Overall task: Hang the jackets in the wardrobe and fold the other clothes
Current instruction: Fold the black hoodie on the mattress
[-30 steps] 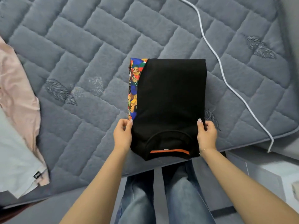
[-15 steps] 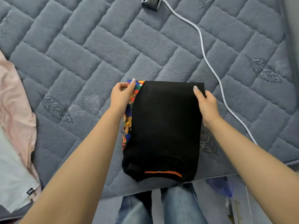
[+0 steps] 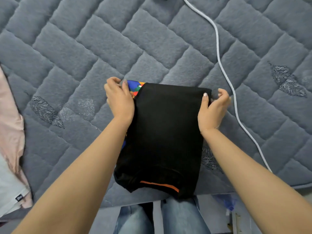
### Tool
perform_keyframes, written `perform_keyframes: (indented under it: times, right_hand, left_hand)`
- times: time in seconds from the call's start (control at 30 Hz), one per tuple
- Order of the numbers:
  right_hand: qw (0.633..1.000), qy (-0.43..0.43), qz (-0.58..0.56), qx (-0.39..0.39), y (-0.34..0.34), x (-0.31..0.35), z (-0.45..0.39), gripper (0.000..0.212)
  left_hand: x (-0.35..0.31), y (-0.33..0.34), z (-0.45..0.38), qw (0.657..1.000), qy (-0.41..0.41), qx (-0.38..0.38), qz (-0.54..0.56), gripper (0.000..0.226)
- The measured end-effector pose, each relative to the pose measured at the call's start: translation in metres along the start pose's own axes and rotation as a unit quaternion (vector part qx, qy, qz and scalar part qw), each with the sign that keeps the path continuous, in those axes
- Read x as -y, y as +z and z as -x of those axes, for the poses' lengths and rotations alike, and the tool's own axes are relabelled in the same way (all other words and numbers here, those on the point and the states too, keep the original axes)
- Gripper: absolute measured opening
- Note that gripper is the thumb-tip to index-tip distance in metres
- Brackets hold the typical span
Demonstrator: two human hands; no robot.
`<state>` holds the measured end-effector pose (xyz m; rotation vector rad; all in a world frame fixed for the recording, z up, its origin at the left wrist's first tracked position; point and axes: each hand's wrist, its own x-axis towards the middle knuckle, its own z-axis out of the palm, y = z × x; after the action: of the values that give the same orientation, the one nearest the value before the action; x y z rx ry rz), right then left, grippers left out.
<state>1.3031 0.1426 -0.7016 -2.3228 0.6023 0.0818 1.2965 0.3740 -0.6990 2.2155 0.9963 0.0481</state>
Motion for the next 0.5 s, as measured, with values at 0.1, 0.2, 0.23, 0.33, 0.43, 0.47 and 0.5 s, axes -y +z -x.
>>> perform_keyframes:
  times: [0.1,0.2,0.23,0.33,0.43,0.47,0.5]
  right_hand:
    - [0.968,-0.221,0.114,0.040,-0.014,-0.003,0.026,0.052]
    - [0.898,-0.353,0.212,0.156,-0.005,-0.018,0.050,0.060]
    - [0.878,-0.369,0.251,0.175,0.000,-0.027,0.049,0.061]
    - [0.846,-0.411,0.292,0.176,0.013,-0.052,0.028,0.065]
    - [0.840,-0.448,0.270,0.147,0.029,-0.078,0.017,0.068]
    - [0.839,-0.454,0.268,0.135,0.034,-0.084,0.016,0.069]
    - [0.840,-0.457,0.266,0.125,0.039,-0.088,0.015,0.069]
  left_hand:
    - [-0.005,-0.008,0.045,0.979,0.162,-0.039,-0.114,0.034]
    - [0.019,0.000,0.093,0.923,0.294,0.076,-0.235,0.050]
    - [0.033,0.005,0.098,0.909,0.301,0.106,-0.269,0.055]
    - [0.068,0.021,0.083,0.914,0.284,0.123,-0.264,0.059]
    - [0.089,0.040,0.074,0.910,0.305,0.105,-0.262,0.060]
    - [0.093,0.044,0.075,0.906,0.314,0.096,-0.265,0.060]
    - [0.095,0.046,0.075,0.905,0.321,0.087,-0.266,0.060]
